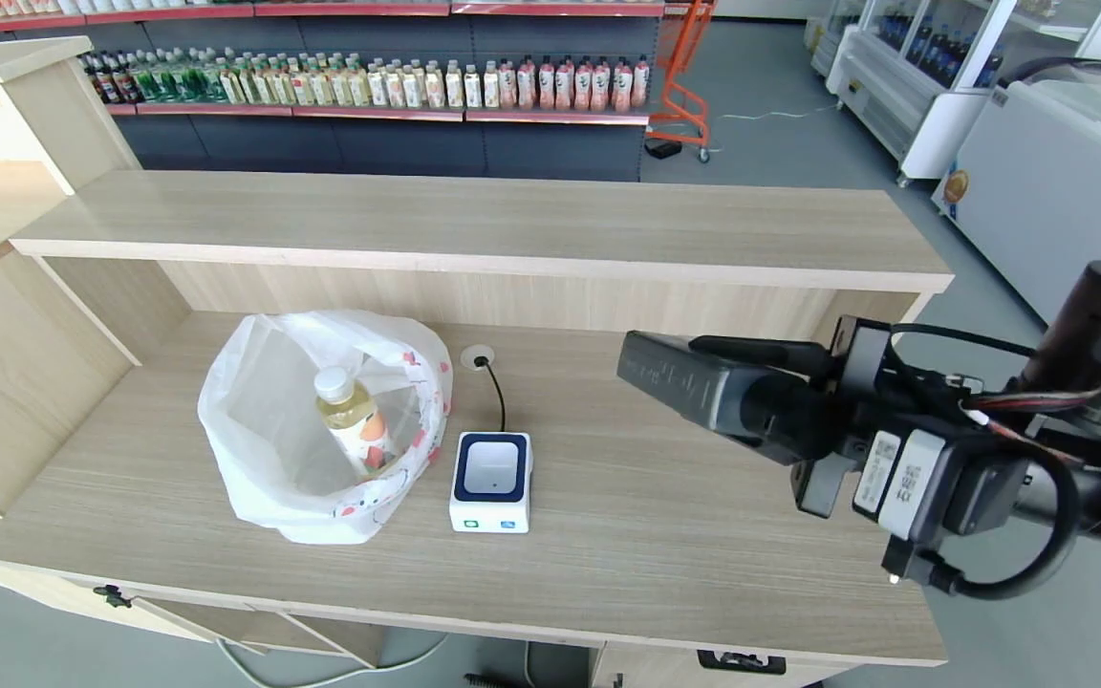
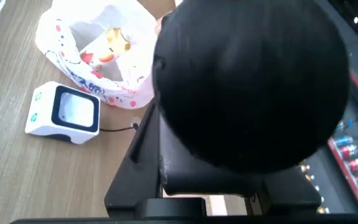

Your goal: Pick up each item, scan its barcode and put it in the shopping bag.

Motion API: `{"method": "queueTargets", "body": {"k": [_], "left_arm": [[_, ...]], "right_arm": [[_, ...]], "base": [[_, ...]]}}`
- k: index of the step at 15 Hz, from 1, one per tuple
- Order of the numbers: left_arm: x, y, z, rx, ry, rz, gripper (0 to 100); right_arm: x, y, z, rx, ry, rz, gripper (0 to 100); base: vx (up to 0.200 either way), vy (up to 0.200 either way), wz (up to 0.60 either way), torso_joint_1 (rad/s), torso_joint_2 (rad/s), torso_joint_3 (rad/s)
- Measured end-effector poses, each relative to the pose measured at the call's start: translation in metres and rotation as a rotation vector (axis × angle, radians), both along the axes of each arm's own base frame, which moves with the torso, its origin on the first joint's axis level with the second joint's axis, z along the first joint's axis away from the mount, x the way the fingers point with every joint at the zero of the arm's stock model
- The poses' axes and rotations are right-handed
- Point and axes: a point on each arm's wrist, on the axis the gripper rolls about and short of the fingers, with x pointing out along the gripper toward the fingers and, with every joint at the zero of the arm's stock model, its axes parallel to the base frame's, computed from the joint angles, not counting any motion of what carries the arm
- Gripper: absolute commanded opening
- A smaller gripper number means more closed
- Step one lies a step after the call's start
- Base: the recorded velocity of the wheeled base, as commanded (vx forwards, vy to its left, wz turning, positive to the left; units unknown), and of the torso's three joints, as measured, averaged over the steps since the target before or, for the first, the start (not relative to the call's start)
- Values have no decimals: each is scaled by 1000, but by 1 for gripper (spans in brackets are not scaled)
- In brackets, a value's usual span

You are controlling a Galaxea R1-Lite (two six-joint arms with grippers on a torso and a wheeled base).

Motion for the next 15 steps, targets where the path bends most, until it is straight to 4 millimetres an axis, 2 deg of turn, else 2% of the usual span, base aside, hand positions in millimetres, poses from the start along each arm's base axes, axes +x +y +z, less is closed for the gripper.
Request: {"method": "queueTargets", "body": {"k": [2, 4, 6, 9, 11, 14, 15], "left_arm": [[0, 0, 0, 0, 0, 0, 100], [0, 0, 0, 0, 0, -1, 100], [0, 0, 0, 0, 0, 0, 100], [0, 0, 0, 0, 0, 0, 100], [0, 0, 0, 0, 0, 0, 100], [0, 0, 0, 0, 0, -1, 100], [0, 0, 0, 0, 0, -1, 100]], "right_arm": [[1, -25, 8, 167, 292, -100, 0], [6, -49, 8, 422, 664, -190, 0], [11, -66, -2, 701, 1038, -290, 0], [12, -75, -24, 1004, 1520, -422, 0], [14, -75, -31, 1076, 1679, -419, 0], [21, -73, -39, 1060, 1728, -431, 0], [22, -71, -42, 1054, 1737, -435, 0]], "base": [[0, 0, 0, 0, 0, 0], [0, 0, 0, 0, 0, 0], [0, 0, 0, 0, 0, 0], [0, 0, 0, 0, 0, 0], [0, 0, 0, 0, 0, 0], [0, 0, 0, 0, 0, 0], [0, 200, 0, -2, 2, 2]]}}
